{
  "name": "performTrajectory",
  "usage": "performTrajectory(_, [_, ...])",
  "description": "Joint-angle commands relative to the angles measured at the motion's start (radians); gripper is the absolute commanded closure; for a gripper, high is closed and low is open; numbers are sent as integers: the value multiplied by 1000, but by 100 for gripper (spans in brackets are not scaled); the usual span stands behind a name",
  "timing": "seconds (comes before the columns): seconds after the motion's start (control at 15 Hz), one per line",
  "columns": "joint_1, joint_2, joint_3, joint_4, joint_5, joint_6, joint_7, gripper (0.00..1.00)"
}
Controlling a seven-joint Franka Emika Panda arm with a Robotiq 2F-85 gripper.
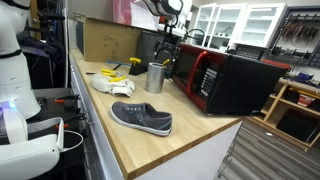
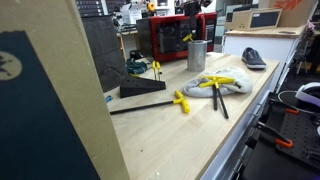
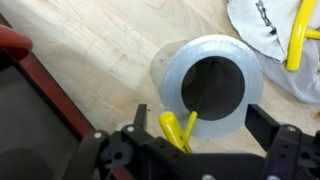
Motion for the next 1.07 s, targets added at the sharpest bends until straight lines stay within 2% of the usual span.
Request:
performTrajectory(0.0, [-27, 47, 18, 82, 51, -66, -3, 0])
performTrajectory(0.33, [-41, 96, 21, 140, 112, -92, 21, 0])
performTrajectory(0.4, [-44, 108, 21, 153, 122, -97, 27, 25])
performTrajectory(0.47, [-46, 115, 22, 164, 129, -101, 28, 26])
performTrajectory(1.0, [-57, 133, 29, 209, 152, -103, 48, 88])
